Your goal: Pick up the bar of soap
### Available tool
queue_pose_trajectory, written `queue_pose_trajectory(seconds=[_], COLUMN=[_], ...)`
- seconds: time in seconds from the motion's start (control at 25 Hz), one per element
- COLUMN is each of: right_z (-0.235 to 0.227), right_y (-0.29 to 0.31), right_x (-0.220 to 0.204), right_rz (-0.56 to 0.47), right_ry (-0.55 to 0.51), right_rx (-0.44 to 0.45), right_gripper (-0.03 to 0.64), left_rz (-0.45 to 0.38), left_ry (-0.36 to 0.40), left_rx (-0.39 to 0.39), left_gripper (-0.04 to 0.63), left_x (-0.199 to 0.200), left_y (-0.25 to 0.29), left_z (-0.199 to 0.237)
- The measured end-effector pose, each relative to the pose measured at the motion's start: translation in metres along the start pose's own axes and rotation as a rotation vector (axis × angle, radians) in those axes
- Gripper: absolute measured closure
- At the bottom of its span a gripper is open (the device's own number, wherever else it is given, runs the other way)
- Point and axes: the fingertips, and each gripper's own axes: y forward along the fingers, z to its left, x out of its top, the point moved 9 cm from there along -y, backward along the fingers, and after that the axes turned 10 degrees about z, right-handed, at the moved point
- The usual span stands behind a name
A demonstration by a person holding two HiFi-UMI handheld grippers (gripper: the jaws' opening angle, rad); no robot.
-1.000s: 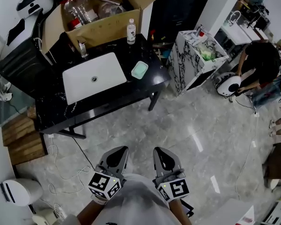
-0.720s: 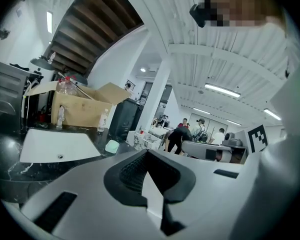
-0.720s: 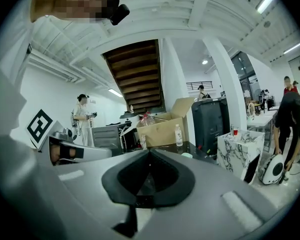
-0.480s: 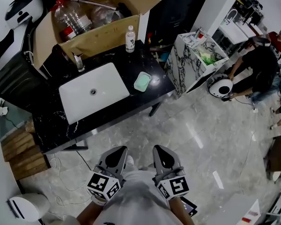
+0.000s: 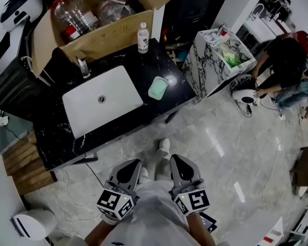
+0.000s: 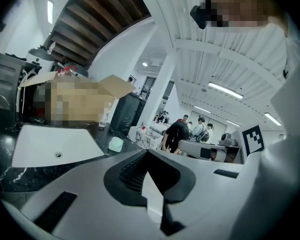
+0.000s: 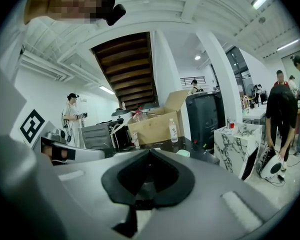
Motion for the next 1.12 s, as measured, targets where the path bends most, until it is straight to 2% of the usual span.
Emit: queue_pose_trajectory(seconds=[0.36,0.6,1.12], right_z=[-0.060,-0.114,-0.223], right_y=[0.057,0.106,0.208], right_x=[0.026,0.065,0.122], right_rz=[-0.013,-0.017,0.014], right_ry=[0.019,0.011,-0.020], right_rx=[0.033,0.080,0.258], right_gripper=[0.607,0.607,0.607], left_rz=[-0.009,-0.003,-0.003], left_ry=[0.003,-0.015,-0.036], left_rx=[0.052,0.097,0.226], left_gripper=[0.589,0.589,0.589], left_x=[0.043,0.086,0.165], left_y=[0.059,0.114,0.231], left_z=[0.019,0.032,0.045])
